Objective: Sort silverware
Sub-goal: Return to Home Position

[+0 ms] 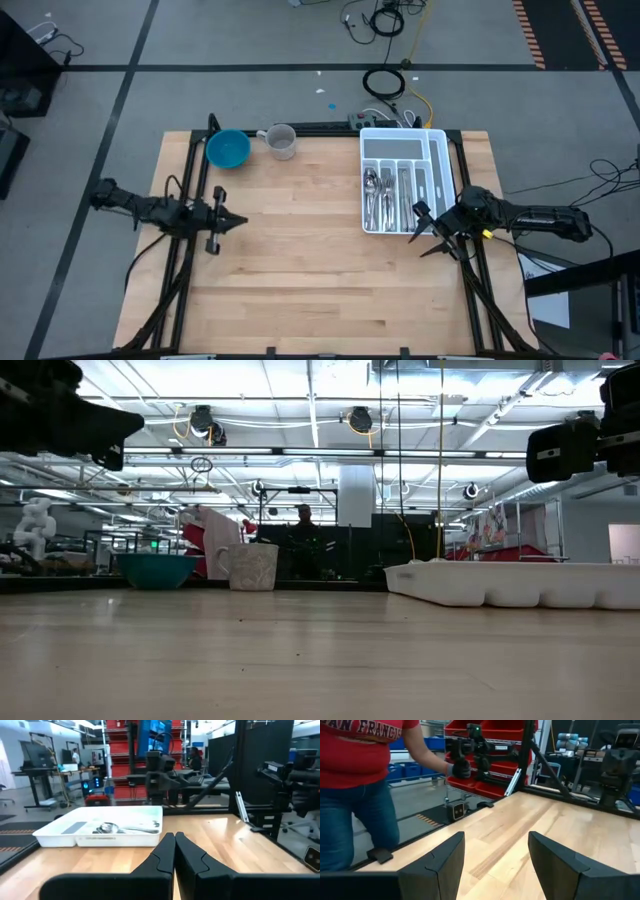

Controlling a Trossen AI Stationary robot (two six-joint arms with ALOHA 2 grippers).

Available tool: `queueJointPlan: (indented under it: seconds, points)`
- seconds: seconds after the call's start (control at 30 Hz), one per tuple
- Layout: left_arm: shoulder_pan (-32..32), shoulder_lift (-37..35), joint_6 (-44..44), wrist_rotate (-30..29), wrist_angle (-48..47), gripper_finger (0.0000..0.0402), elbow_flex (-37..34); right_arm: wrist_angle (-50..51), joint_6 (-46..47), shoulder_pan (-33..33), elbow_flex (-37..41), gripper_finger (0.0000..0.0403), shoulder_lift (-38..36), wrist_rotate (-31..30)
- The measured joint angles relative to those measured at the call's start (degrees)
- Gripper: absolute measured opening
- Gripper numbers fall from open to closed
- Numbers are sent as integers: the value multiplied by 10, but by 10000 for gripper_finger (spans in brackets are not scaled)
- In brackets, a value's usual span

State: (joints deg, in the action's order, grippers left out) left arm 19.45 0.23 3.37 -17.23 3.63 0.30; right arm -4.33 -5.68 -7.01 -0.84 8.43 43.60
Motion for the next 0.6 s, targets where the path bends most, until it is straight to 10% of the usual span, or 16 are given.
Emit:
queueJointPlan:
  seconds: [0.3, 0.6]
  points:
    - [-149, 0, -46, 202, -2, 7, 0, -17, -130, 0, 1, 210, 0, -133]
    - [-253, 0, -56, 279, -14, 7, 0, 4, -29, -6, 0, 210, 9, -246]
